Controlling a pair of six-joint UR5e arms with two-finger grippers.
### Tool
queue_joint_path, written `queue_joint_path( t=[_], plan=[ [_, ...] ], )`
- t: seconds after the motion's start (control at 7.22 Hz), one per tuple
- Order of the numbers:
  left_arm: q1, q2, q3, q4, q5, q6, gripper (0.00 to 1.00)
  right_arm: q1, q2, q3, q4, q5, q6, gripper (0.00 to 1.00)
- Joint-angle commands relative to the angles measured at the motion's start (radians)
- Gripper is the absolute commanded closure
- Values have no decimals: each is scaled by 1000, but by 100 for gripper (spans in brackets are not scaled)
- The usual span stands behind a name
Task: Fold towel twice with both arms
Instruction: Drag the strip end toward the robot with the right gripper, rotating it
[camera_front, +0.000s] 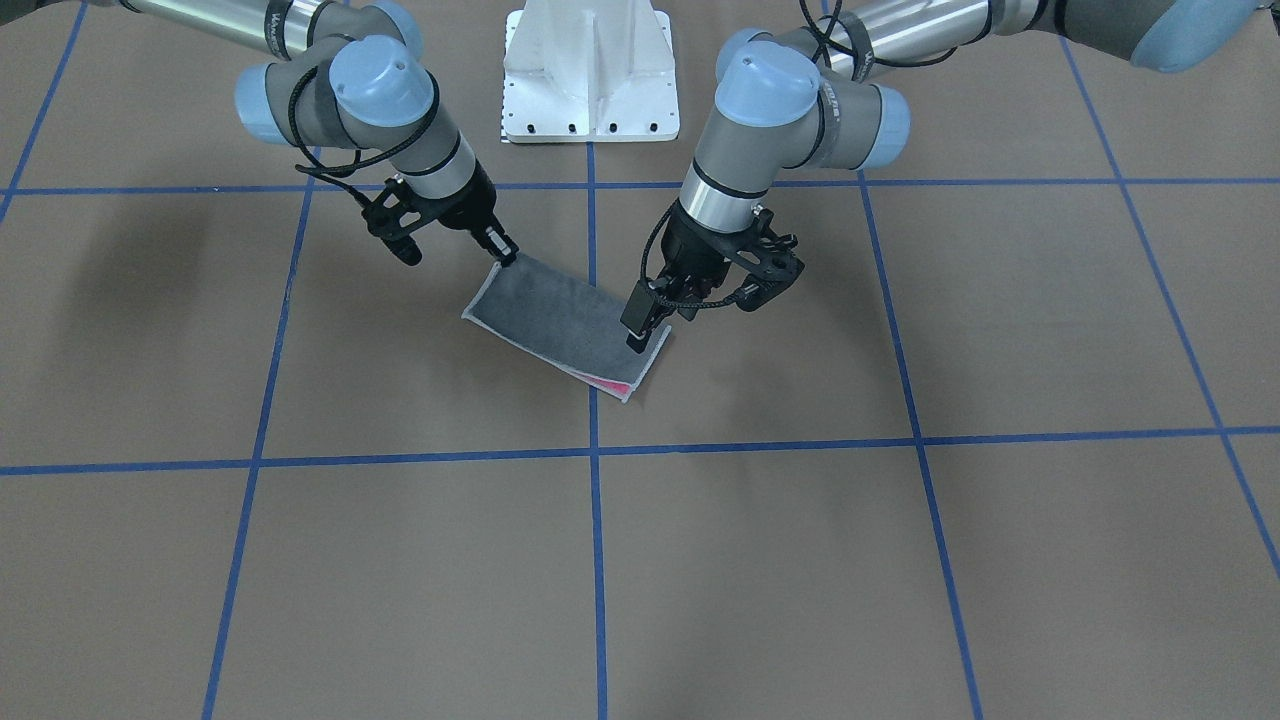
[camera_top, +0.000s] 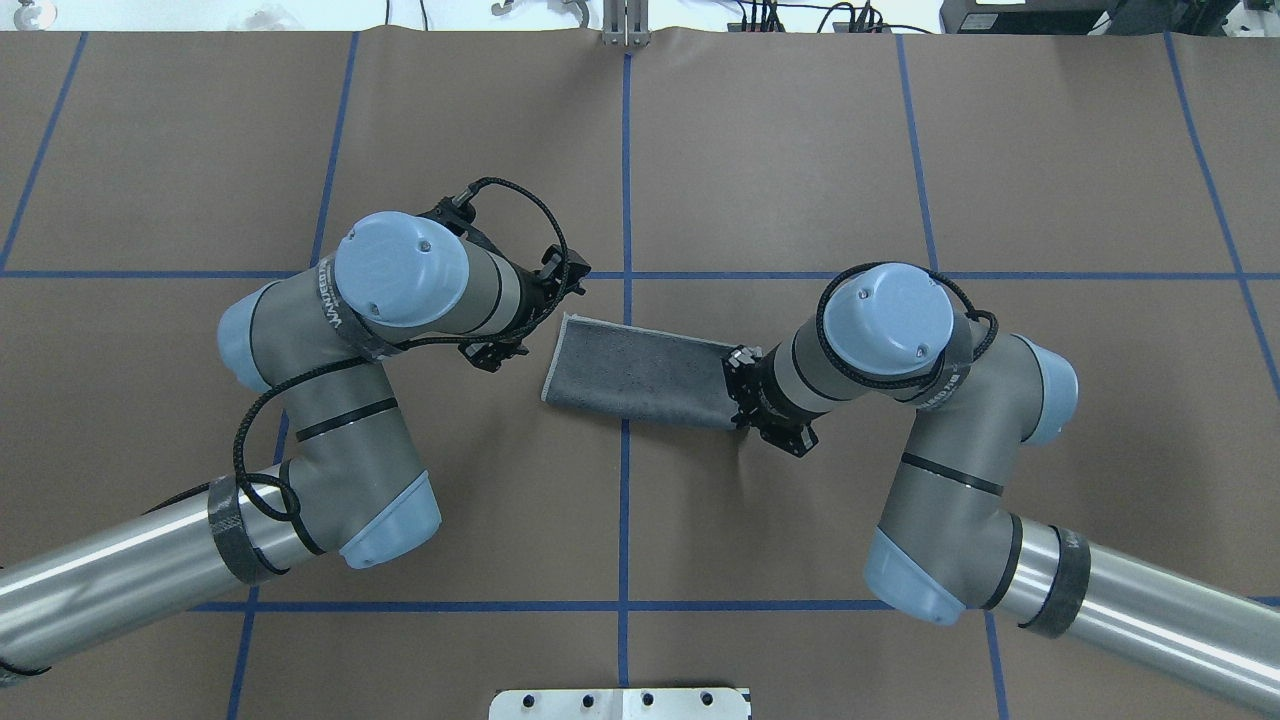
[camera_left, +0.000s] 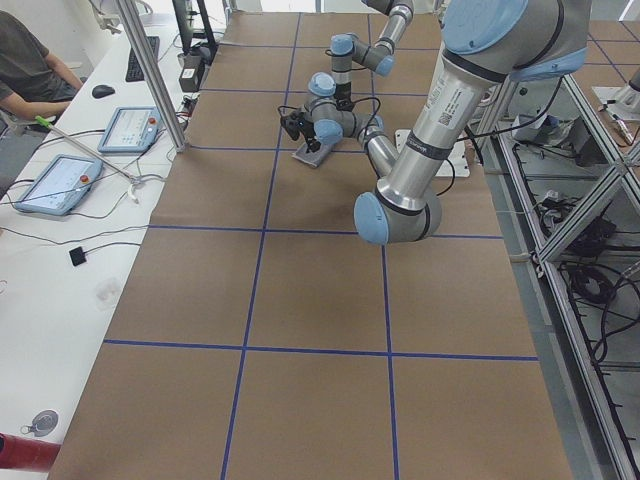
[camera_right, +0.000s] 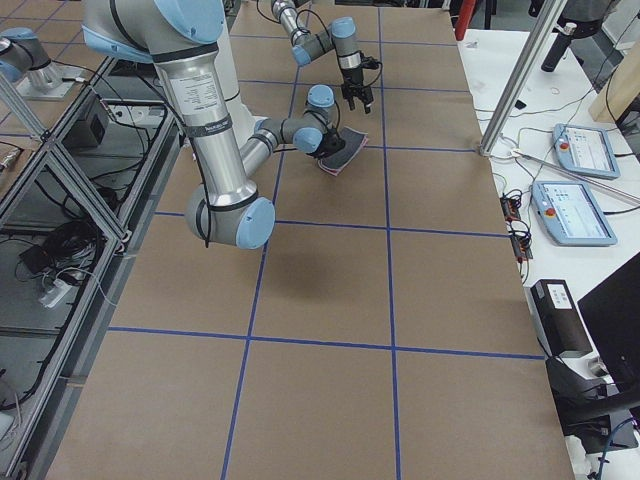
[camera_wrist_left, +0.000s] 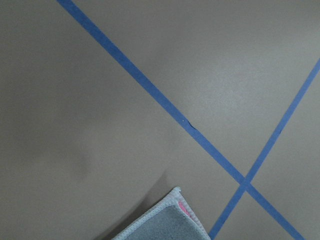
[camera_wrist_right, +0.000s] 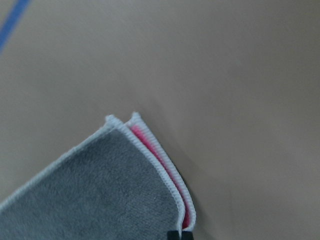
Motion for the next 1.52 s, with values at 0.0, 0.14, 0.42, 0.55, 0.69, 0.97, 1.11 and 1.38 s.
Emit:
queue_joint_path(
  t=[0.0,0.14,0.42,0.55,0.69,0.97,1.11,1.38],
  plan=[
    [0,2,-10,0,-8,-1,0,-59,5,17,3,41,42,100],
    [-2,2,-10,0,-8,-1,0,-62,8,17,7,69,44,100],
    [-2,1,-11,0,-8,-1,0,-88,37,17,9,69,50,95],
    [0,2,-10,0,-8,-1,0,-104,45,15,9,66,79,93],
    [1,5,-10,0,-8,-1,0,-111,45,15,9,63,81,60],
    [12,17,-10,-1,-7,-4,0,-95,33,17,10,74,66,0],
    [22,19,-20,-1,-5,-4,0,-61,31,36,6,77,66,0],
    [59,39,-23,-7,3,-1,1,69,29,46,7,103,46,0]
  ],
)
